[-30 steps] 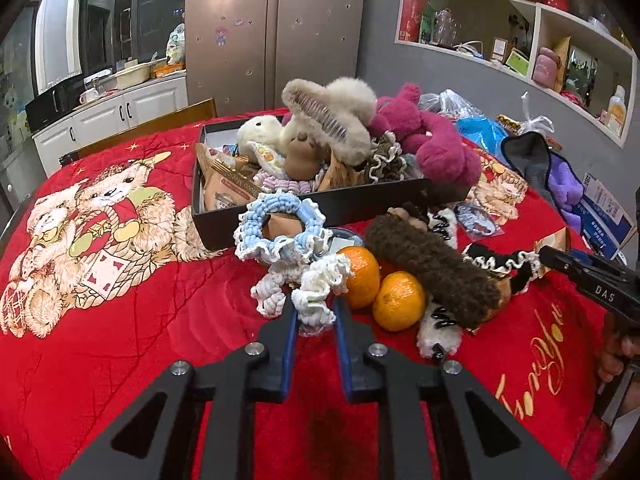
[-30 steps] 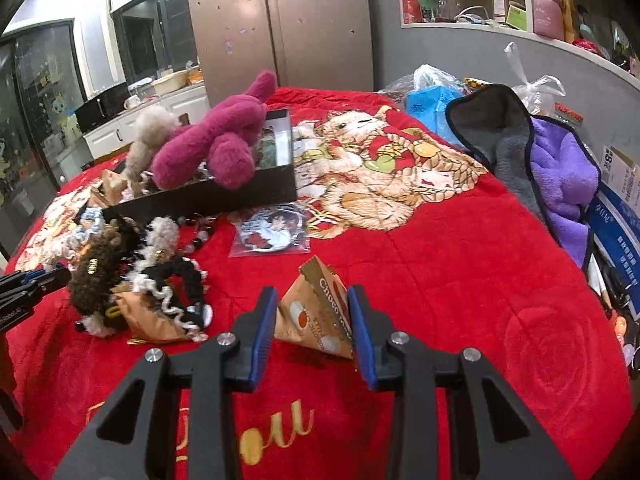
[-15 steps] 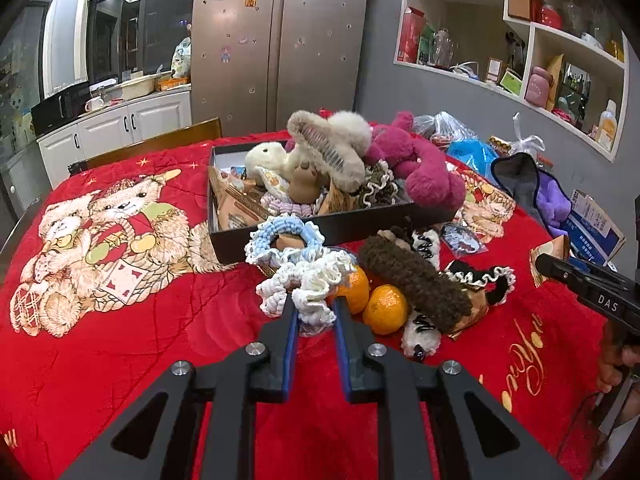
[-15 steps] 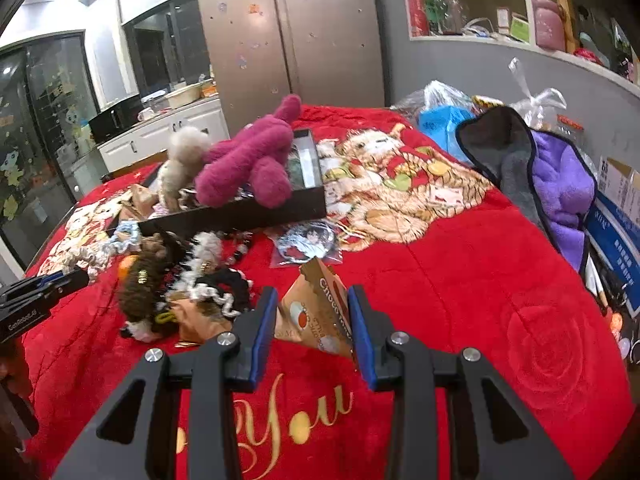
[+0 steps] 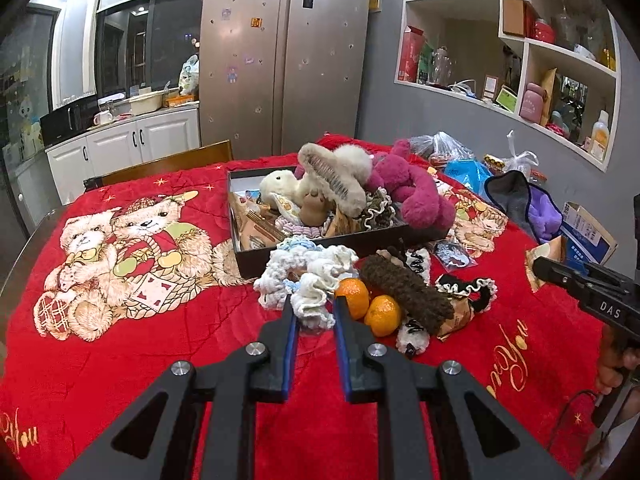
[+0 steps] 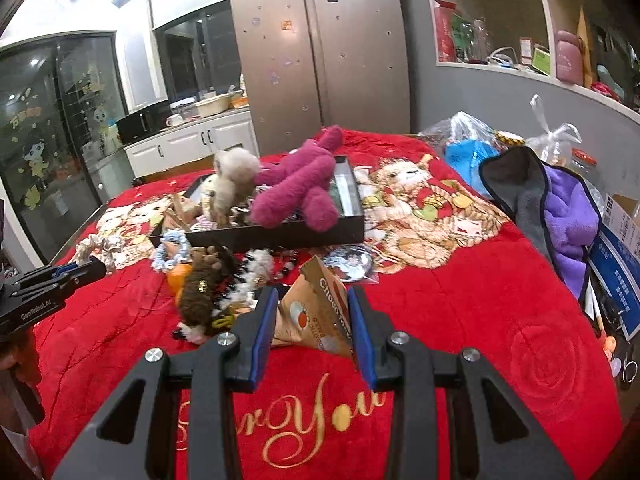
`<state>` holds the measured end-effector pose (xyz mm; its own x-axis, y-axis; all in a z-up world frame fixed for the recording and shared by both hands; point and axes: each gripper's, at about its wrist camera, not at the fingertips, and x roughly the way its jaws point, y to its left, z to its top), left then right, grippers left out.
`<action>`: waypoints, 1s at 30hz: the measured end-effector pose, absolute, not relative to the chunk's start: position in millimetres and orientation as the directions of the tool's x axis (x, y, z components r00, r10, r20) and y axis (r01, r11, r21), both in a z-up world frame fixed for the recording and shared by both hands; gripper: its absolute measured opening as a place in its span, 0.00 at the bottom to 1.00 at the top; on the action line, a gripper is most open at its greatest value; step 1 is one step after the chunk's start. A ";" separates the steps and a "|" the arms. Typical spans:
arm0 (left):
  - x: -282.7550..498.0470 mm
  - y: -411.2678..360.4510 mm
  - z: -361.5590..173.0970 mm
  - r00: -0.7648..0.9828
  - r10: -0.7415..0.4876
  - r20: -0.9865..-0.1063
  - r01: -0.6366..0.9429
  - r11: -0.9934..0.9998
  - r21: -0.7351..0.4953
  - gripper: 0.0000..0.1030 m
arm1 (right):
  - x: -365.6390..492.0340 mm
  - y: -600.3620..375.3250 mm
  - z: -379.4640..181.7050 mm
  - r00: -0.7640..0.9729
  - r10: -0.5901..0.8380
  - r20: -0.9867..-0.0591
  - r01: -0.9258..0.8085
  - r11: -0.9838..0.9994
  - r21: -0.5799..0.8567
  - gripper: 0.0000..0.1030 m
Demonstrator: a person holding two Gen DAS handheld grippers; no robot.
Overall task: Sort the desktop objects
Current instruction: 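Grasp the white crochet scrunchie with left gripper while right lifts the packet, then carry the scrunchie and triangular packet over the black box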
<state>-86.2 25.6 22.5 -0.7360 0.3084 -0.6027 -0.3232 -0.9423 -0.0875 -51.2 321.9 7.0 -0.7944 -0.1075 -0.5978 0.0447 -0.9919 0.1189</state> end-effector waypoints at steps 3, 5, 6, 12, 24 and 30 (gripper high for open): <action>-83.8 23.7 27.8 -0.743 0.306 -0.595 -0.322 -0.943 -0.082 0.16 | -51.0 314.6 11.8 -0.797 -0.128 -0.590 0.070 -0.990 0.121 0.36; -83.4 22.4 32.0 -0.748 0.304 -0.590 -0.319 -0.944 -0.082 0.16 | -52.3 309.2 16.3 -0.800 -0.135 -0.585 0.081 -0.990 0.116 0.36; -83.4 21.8 34.3 -0.751 0.303 -0.587 -0.318 -0.945 -0.081 0.16 | -53.2 307.8 18.0 -0.801 -0.141 -0.582 0.089 -0.989 0.117 0.36; -86.3 20.2 44.2 -0.759 0.302 -0.577 -0.319 -0.945 -0.075 0.16 | -62.1 295.9 28.5 -0.805 -0.183 -0.565 0.136 -0.983 0.125 0.36; -106.7 37.5 63.6 -0.743 0.338 -0.578 -0.383 -0.922 -0.047 0.16 | -91.9 271.2 48.5 -0.789 -0.268 -0.553 0.218 -0.963 0.156 0.36; -131.4 44.4 72.5 -0.736 0.353 -0.578 -0.396 -0.917 -0.055 0.16 | -118.8 249.4 64.5 -0.771 -0.317 -0.552 0.273 -0.948 0.163 0.36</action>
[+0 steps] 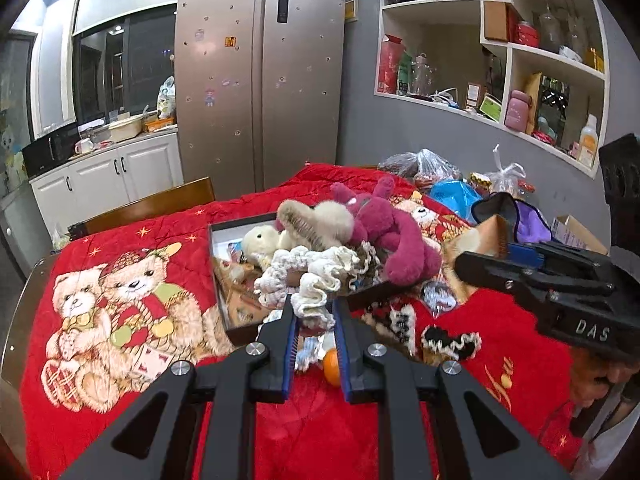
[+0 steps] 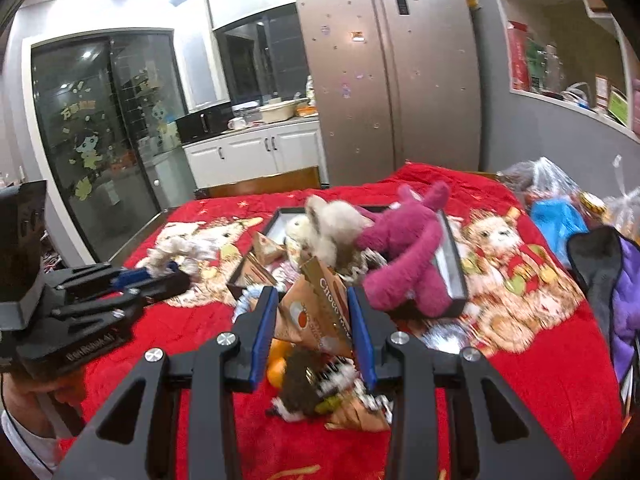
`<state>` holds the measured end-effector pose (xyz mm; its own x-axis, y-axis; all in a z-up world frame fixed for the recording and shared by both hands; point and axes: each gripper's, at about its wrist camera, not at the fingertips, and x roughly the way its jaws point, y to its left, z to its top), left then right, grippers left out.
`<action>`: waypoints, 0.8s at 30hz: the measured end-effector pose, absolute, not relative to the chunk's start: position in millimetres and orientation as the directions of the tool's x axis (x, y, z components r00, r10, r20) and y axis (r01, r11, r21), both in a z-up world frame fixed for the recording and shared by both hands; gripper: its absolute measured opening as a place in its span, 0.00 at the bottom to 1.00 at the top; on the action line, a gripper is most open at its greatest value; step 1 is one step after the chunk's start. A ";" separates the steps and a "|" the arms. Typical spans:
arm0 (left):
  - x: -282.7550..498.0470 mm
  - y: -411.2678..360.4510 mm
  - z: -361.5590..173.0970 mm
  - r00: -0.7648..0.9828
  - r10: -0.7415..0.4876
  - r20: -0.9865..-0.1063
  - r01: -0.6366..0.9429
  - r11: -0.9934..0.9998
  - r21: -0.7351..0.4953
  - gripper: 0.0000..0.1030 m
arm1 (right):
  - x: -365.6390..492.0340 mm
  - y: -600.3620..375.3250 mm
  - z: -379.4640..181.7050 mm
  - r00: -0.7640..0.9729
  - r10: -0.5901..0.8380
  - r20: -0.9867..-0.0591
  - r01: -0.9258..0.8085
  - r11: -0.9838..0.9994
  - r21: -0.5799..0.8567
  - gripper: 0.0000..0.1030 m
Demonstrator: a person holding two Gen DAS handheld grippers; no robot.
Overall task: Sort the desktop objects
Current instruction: 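Carry the scrunchie and triangular packet over the black box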
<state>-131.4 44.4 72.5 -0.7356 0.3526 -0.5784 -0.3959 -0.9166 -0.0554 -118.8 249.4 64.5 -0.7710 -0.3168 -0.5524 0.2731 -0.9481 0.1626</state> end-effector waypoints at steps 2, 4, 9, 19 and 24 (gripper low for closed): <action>-139.5 45.1 74.8 -0.742 0.342 -0.577 -0.387 -0.921 -0.049 0.16 | -130.3 240.8 69.3 -0.764 -0.333 -0.553 0.290 -0.942 0.167 0.36; -149.1 43.7 75.0 -0.738 0.348 -0.578 -0.387 -0.920 -0.059 0.16 | -142.0 231.2 72.3 -0.756 -0.348 -0.555 0.310 -0.936 0.164 0.36; -174.1 34.9 66.9 -0.728 0.350 -0.589 -0.371 -0.924 -0.090 0.16 | -178.4 212.0 73.3 -0.724 -0.390 -0.569 0.356 -0.918 0.176 0.36; -234.8 13.8 22.9 -0.681 0.319 -0.659 -0.309 -0.941 -0.137 0.16 | -256.5 181.9 43.6 -0.665 -0.397 -0.633 0.362 -0.912 0.191 0.36; -253.2 11.9 9.8 -0.668 0.320 -0.672 -0.314 -0.940 -0.136 0.16 | -282.5 175.1 22.7 -0.643 -0.401 -0.652 0.355 -0.911 0.210 0.36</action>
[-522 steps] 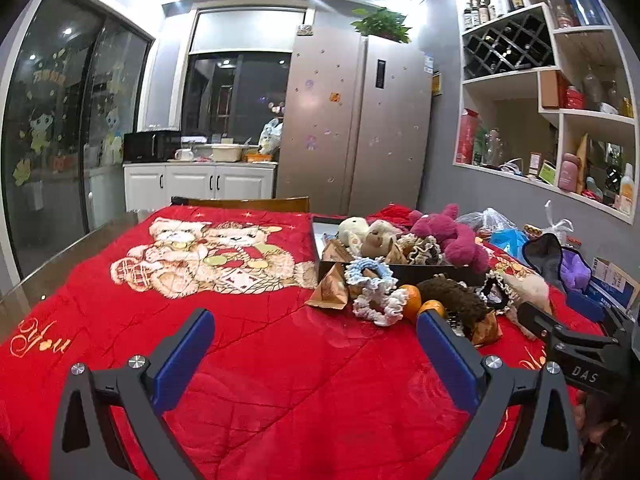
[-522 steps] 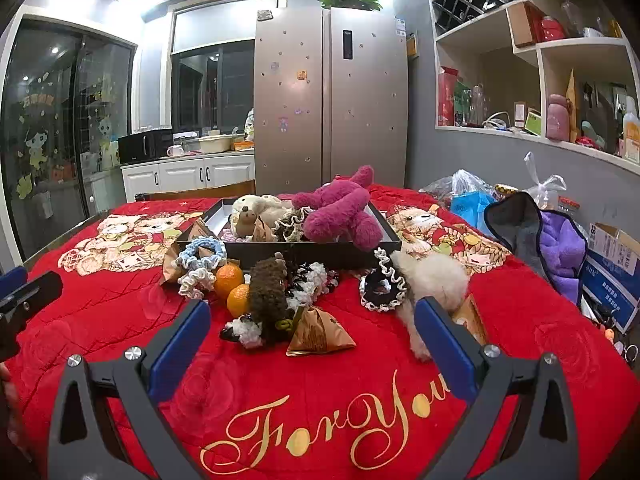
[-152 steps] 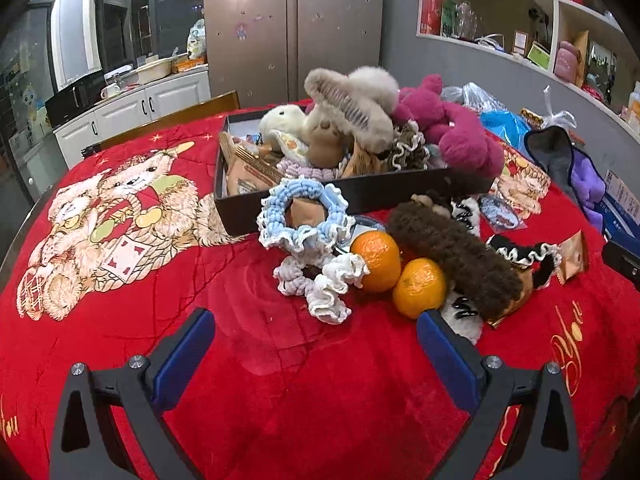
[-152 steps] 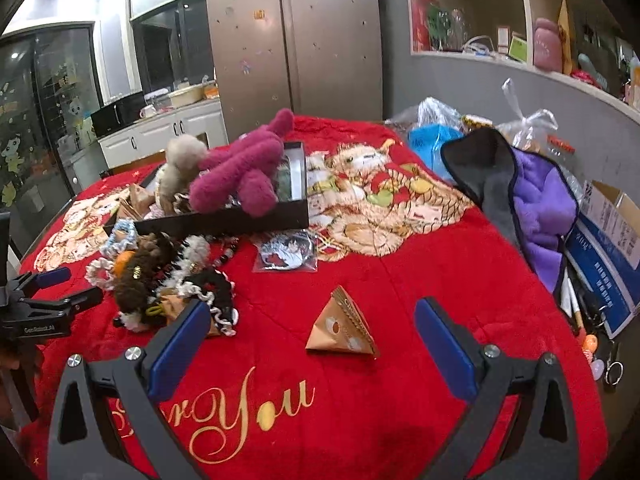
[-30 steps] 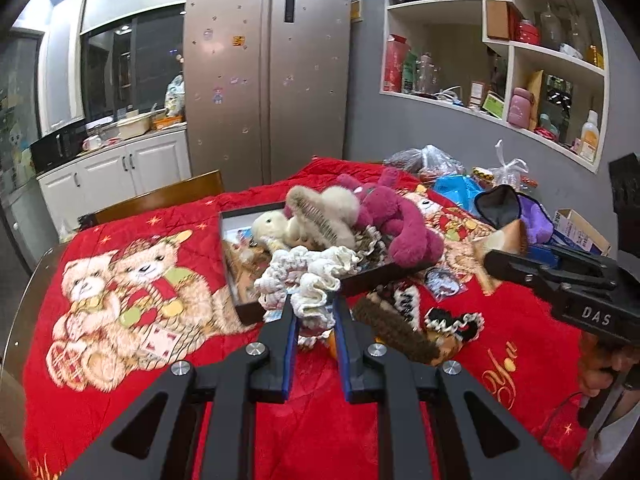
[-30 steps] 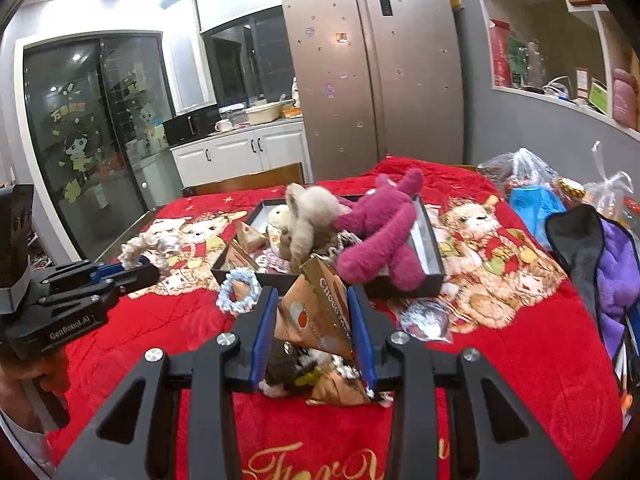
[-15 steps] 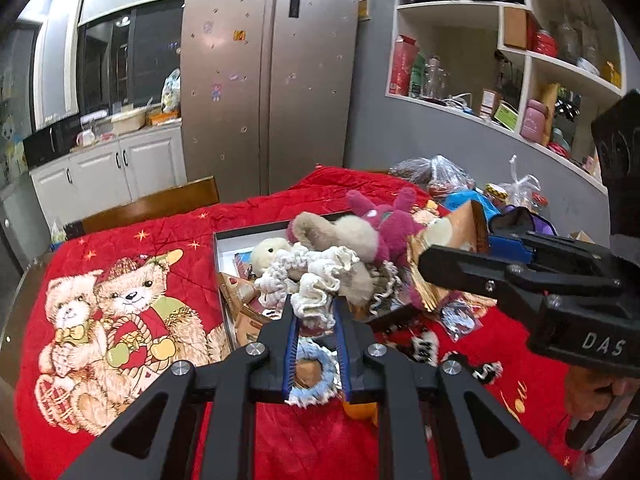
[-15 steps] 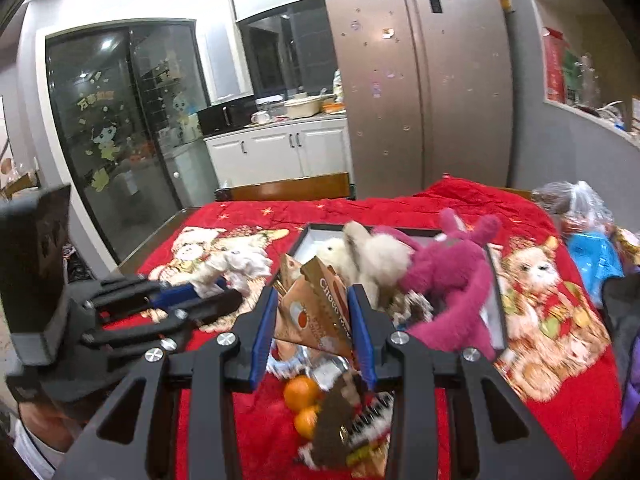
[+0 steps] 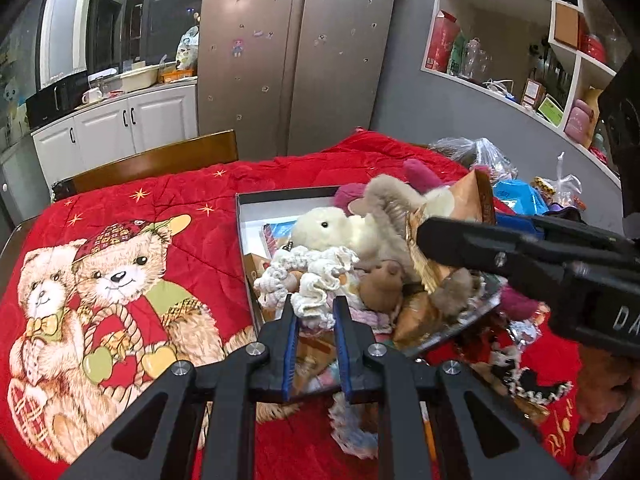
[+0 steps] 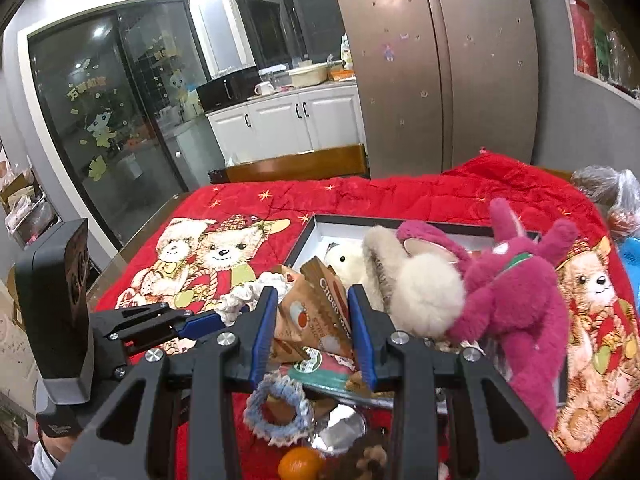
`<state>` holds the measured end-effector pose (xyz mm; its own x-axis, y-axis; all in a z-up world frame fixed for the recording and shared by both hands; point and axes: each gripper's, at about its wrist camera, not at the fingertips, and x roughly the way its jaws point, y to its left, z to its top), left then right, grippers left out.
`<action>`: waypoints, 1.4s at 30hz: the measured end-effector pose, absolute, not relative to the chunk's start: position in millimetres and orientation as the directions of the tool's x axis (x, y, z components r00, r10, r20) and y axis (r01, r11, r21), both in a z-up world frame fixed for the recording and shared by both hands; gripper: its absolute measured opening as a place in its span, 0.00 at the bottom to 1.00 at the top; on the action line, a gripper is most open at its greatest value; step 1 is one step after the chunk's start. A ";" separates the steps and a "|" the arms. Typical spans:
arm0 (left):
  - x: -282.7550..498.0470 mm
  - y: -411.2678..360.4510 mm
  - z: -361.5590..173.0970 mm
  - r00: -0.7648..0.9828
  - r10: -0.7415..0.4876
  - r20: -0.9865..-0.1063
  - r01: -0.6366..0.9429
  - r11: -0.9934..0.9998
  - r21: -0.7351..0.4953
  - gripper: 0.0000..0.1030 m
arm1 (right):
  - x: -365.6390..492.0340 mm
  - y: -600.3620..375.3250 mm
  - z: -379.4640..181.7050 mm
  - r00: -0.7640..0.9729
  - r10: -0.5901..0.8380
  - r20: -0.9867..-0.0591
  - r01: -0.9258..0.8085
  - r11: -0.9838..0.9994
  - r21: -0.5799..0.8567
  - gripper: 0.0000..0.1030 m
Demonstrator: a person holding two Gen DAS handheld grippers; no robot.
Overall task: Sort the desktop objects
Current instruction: 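Carry the scrunchie and triangular packet over the black box, then open both grippers to drop the scrunchie and packet into the box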
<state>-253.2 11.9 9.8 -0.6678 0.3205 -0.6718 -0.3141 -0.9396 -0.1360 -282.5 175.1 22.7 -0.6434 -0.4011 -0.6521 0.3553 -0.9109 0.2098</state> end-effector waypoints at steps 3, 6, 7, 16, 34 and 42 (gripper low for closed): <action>-262.8 13.8 4.1 -0.662 0.318 -0.679 -0.322 -0.938 -0.125 0.16 | -292.1 173.5 10.1 -0.631 -0.409 -0.659 0.359 -0.907 0.220 0.36; -270.6 15.5 -2.0 -0.651 0.326 -0.686 -0.326 -0.936 -0.135 0.16 | -303.8 171.2 -2.6 -0.614 -0.394 -0.684 0.350 -0.913 0.212 0.36; -271.8 16.9 -3.9 -0.649 0.324 -0.688 -0.329 -0.935 -0.130 0.16 | -307.3 169.4 -7.7 -0.599 -0.398 -0.694 0.357 -0.909 0.213 0.36; -275.3 18.6 -13.4 -0.644 0.323 -0.693 -0.329 -0.935 -0.130 0.16 | -312.7 164.5 -21.8 -0.581 -0.387 -0.716 0.351 -0.913 0.209 0.36; -273.0 21.4 -11.2 -0.648 0.312 -0.695 -0.333 -0.936 -0.109 0.86 | -303.8 162.9 -9.6 -0.603 -0.385 -0.699 0.353 -0.914 0.199 0.49; -274.6 16.6 -10.5 -0.659 0.280 -0.699 -0.305 -0.948 -0.091 1.00 | -303.2 165.1 -7.5 -0.599 -0.408 -0.689 0.361 -0.906 0.223 0.75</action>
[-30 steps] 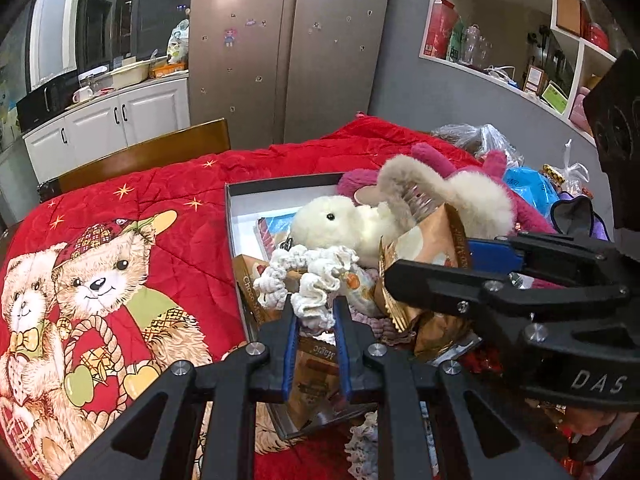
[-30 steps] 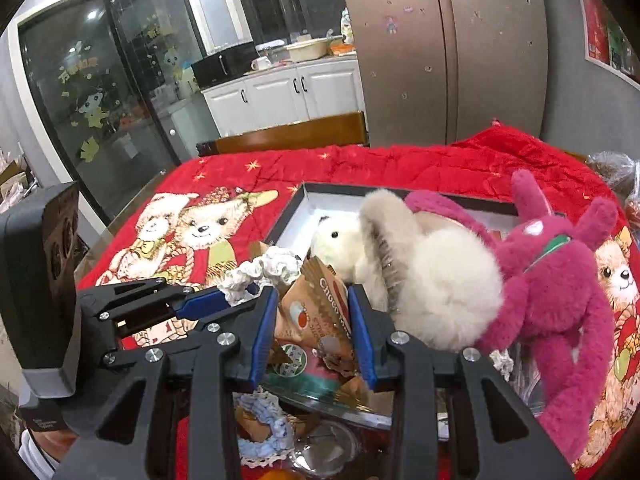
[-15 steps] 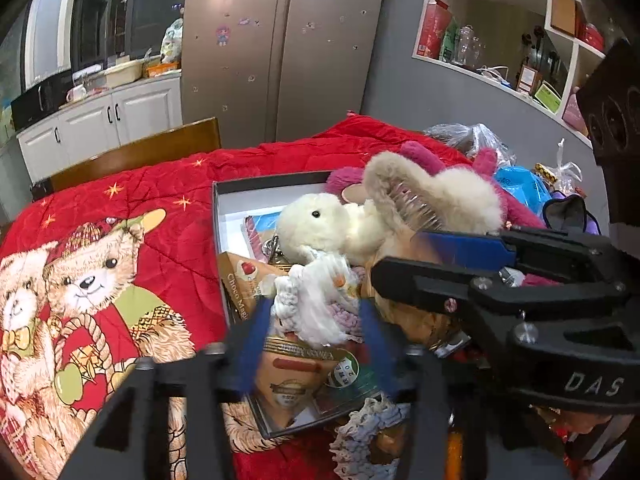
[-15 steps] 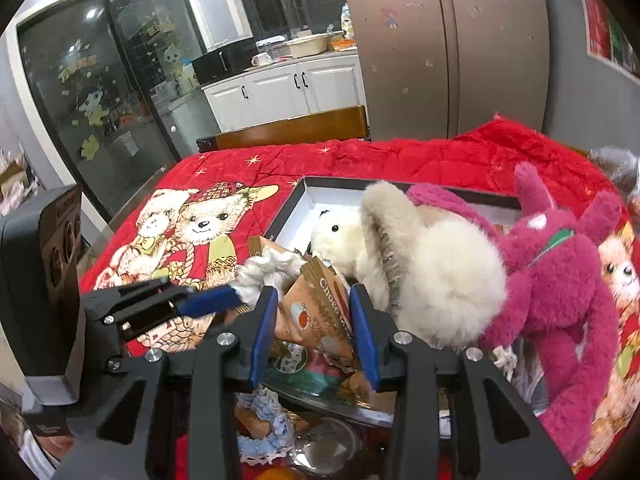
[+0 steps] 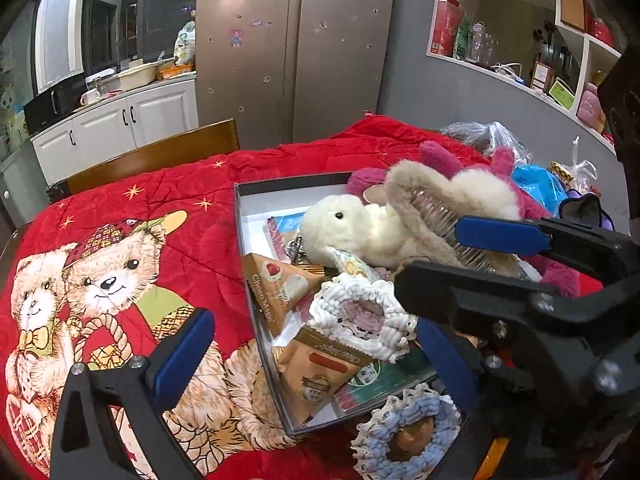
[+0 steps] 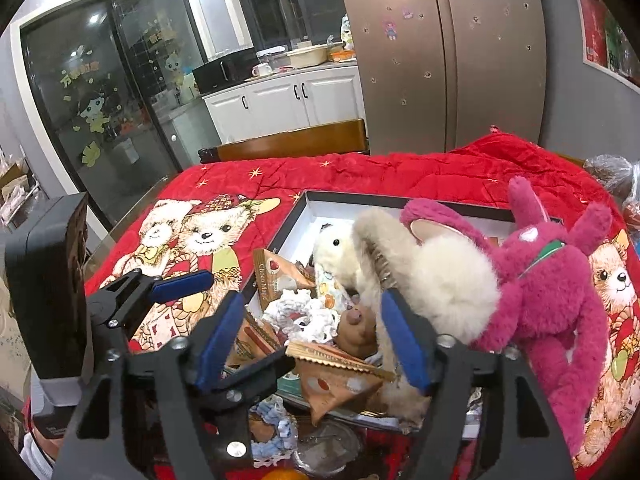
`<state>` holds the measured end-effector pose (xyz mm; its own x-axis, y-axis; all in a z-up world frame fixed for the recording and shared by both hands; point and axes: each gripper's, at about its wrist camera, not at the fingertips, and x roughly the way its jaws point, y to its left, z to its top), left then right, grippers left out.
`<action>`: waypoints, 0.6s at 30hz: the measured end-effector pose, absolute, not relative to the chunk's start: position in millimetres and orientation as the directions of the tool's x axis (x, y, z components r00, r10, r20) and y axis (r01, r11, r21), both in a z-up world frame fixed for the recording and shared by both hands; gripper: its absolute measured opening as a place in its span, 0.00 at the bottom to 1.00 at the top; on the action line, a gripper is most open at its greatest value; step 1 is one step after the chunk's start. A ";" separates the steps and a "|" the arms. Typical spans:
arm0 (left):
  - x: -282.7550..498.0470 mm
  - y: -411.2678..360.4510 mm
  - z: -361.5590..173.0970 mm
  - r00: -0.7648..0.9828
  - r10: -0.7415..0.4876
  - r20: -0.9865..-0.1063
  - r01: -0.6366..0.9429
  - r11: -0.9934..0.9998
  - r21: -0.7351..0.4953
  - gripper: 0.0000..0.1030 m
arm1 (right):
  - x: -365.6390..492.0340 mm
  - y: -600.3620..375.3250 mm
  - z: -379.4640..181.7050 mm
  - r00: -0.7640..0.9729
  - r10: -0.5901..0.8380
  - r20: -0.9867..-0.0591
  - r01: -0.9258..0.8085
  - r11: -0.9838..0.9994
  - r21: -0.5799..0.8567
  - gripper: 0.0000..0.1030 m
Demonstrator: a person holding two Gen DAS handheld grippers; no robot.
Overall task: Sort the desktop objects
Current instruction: 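Open both grippers to drop the scrunchie and packet into the box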
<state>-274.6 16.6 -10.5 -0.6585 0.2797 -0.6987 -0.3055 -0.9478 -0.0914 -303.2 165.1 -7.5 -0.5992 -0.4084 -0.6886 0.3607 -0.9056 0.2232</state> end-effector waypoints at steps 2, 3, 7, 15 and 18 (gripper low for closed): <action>-274.3 15.8 -9.4 -0.664 0.281 -0.693 -0.305 -0.948 -0.092 1.00 | -302.8 165.5 -6.6 -0.595 -0.420 -0.685 0.365 -0.901 0.236 0.81; -273.4 16.1 -9.0 -0.666 0.277 -0.692 -0.305 -0.949 -0.086 1.00 | -302.4 165.5 -6.0 -0.596 -0.421 -0.683 0.365 -0.900 0.236 0.82; -273.4 15.2 -7.0 -0.673 0.269 -0.689 -0.299 -0.951 -0.079 1.00 | -301.2 166.3 -3.7 -0.595 -0.428 -0.681 0.369 -0.897 0.242 0.83; -273.4 7.7 -1.4 -0.684 0.253 -0.684 -0.274 -0.958 -0.081 1.00 | -298.8 171.0 0.7 -0.597 -0.432 -0.676 0.364 -0.897 0.252 0.84; -272.7 6.0 -2.0 -0.680 0.246 -0.691 -0.265 -0.961 -0.082 1.00 | -298.6 171.3 2.2 -0.603 -0.427 -0.674 0.359 -0.900 0.249 0.85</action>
